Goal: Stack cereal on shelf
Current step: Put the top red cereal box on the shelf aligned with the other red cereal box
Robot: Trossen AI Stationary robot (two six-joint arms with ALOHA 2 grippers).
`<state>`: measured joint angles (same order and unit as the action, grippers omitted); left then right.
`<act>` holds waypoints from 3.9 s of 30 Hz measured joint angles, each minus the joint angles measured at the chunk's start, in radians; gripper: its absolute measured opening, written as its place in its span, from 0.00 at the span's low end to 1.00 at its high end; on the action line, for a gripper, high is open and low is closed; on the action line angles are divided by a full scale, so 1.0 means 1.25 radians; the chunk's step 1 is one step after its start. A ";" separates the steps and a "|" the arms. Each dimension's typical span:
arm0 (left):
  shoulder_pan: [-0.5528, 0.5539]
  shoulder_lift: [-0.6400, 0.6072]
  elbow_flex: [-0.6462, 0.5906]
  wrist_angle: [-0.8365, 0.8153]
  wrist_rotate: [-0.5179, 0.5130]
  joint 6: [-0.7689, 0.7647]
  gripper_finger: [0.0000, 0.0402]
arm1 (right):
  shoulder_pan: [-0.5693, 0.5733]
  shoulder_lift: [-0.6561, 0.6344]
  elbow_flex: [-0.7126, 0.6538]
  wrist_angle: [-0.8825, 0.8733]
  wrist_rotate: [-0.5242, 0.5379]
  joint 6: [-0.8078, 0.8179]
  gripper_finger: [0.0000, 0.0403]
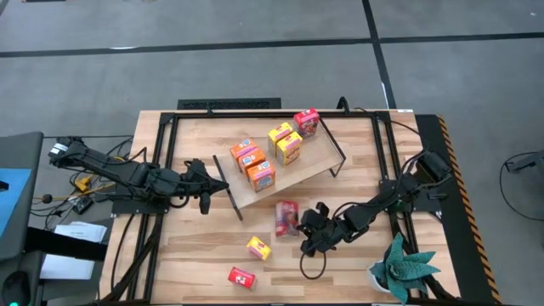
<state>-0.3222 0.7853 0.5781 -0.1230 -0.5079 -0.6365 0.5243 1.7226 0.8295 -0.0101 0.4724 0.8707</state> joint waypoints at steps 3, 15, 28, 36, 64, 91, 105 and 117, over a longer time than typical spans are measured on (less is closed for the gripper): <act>0.000 0.000 0.000 0.000 0.000 0.000 0.00 | 0.000 0.003 -0.003 -0.023 -0.009 0.018 0.05; 0.000 0.000 0.000 0.000 0.005 -0.002 0.00 | 0.029 -0.026 -0.002 -0.039 -0.104 0.032 0.05; 0.000 0.000 0.000 -0.003 0.004 -0.039 0.00 | -0.101 -0.242 0.092 -0.313 -0.286 -0.339 0.32; 0.000 0.000 0.000 -0.037 0.004 -0.106 0.00 | -0.219 -0.218 0.107 -0.378 -0.208 -0.432 0.29; 0.000 0.000 0.000 -0.042 -0.045 -0.105 0.00 | -0.182 -0.125 0.104 -0.326 -0.218 -0.427 0.09; 0.000 0.000 0.000 -0.042 -0.043 -0.109 0.09 | -0.179 -0.125 0.271 -0.384 -0.323 -0.887 0.67; 0.000 0.000 0.000 -0.057 -0.044 -0.110 0.27 | -0.198 -0.050 0.271 -0.401 -0.381 -1.161 0.74; 0.000 0.005 0.000 -0.091 -0.042 -0.149 0.30 | -0.200 0.051 0.283 -0.458 -0.379 -1.156 0.74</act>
<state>-0.3222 0.7919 0.5781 -0.2366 -0.5599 -0.8225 0.2745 1.7857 1.1833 -0.5828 -0.0014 -0.5742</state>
